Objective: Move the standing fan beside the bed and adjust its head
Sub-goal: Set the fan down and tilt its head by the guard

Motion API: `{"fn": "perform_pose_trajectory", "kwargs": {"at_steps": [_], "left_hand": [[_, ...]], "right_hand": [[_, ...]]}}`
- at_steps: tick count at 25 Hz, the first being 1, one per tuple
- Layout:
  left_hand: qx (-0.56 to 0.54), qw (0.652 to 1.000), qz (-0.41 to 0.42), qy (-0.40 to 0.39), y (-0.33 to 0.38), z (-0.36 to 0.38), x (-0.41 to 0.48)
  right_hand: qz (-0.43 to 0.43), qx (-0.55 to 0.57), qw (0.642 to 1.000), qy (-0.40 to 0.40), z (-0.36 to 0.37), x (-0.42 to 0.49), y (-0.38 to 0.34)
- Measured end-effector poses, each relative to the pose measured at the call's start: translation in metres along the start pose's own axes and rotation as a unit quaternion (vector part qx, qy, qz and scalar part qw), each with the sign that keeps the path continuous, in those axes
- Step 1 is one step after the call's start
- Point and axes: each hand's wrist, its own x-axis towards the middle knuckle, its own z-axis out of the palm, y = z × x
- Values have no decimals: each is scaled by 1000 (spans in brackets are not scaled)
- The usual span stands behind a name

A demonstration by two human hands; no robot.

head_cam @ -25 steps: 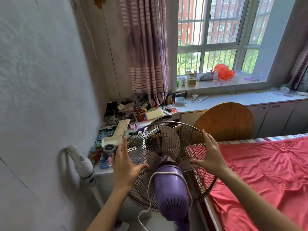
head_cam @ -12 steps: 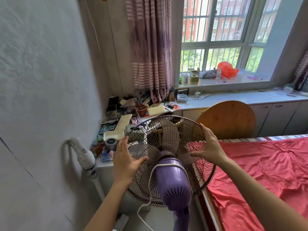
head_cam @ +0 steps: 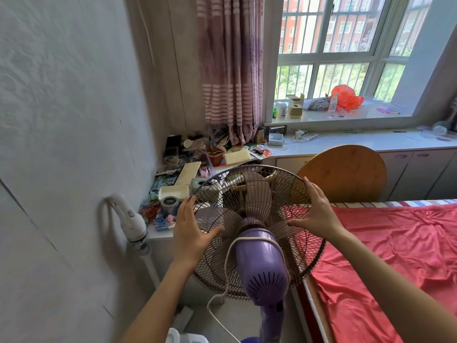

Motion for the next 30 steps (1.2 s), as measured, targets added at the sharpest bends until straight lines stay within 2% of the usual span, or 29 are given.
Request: {"fn": "perform_pose_trajectory", "kwargs": {"at_steps": [8, 11, 13, 15, 17, 19, 23, 26, 30], "left_hand": [[10, 998, 16, -66, 2, 5, 25], [23, 997, 20, -73, 4, 7, 21], [36, 995, 94, -24, 10, 8, 15], [19, 977, 211, 17, 18, 12, 9], [-1, 962, 274, 5, 29, 17, 2], [-11, 966, 257, -36, 39, 25, -5], [-11, 978, 184, -99, 41, 40, -16], [-26, 982, 158, -100, 39, 41, -20], [-28, 981, 172, -85, 39, 36, -32]], "right_hand": [[9, -9, 999, -33, -8, 8, 15], [-6, 1, 1000, -6, -7, 4, 8], [-66, 20, 996, 51, -7, 0, -6], [-159, 41, 980, 111, -5, -6, -21], [-223, 34, 967, 117, 2, -15, -35], [-223, 17, 972, 72, 16, -29, -42], [-116, -2, 993, -39, 43, -52, -34], [-88, -7, 995, -38, 48, -56, -30], [-105, -8, 994, -28, 45, -63, -29]]}}
